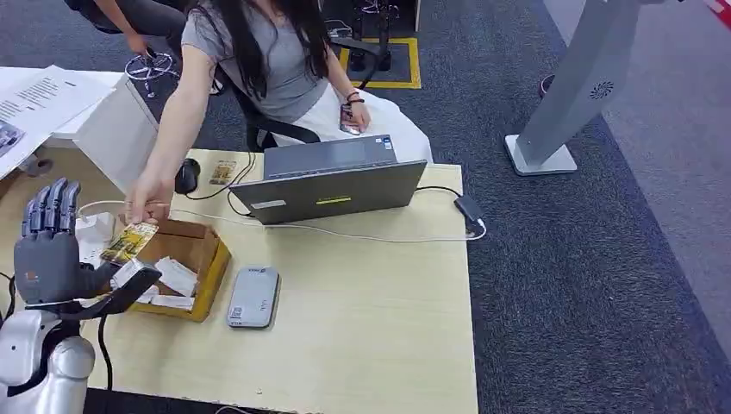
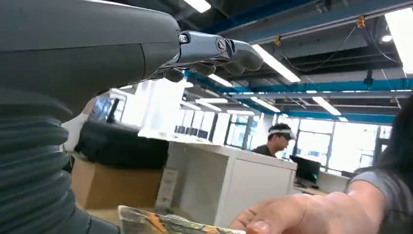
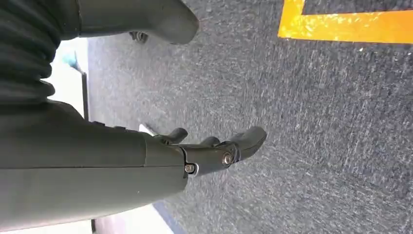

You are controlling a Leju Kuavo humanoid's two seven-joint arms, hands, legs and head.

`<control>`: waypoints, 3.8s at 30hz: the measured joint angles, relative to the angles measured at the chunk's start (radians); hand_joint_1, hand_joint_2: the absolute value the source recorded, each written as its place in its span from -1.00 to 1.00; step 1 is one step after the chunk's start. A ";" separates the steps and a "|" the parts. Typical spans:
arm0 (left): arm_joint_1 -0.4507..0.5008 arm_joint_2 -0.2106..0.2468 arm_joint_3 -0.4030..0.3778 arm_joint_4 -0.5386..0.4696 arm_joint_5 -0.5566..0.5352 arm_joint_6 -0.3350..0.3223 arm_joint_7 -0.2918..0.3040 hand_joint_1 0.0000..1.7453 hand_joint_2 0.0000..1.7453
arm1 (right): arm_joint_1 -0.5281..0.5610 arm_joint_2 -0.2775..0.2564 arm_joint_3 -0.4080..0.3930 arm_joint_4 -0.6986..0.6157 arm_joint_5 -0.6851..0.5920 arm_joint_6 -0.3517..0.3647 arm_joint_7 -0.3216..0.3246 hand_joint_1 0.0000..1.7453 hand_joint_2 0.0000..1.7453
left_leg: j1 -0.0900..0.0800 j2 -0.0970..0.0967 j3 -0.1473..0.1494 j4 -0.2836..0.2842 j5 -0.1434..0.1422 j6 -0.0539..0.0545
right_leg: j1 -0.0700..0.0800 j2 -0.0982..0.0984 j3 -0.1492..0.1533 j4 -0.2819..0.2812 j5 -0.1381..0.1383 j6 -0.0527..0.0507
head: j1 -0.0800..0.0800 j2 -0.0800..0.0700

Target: Pass the card to the sensor for recognition and then transmit it.

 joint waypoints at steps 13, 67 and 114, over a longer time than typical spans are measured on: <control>-0.080 0.081 -0.040 0.147 -0.209 0.129 0.089 -1.00 1.00 | -0.006 -0.018 0.003 0.009 0.095 0.044 0.003 -1.00 1.00 | 0.000 0.000 0.000 0.000 0.000 0.000 | 0.000 0.000 0.000 0.000 0.000 0.000 | 0.000 0.000; -0.042 -0.090 -0.457 0.060 -0.341 -0.067 0.224 1.00 1.00 | -0.010 -0.022 -0.026 0.015 0.193 0.042 -0.017 -1.00 1.00 | 0.000 0.000 -0.001 0.003 0.000 0.000 | 0.000 0.000 0.000 0.000 0.001 0.002 | 0.000 0.000; -0.097 -0.061 -0.529 0.059 -0.307 -0.099 0.314 1.00 1.00 | -0.011 -0.014 -0.158 0.016 0.278 0.042 -0.019 -1.00 1.00 | 0.000 -0.002 -0.001 0.003 0.001 0.001 | 0.000 -0.002 0.002 0.000 0.001 0.001 | 0.001 0.000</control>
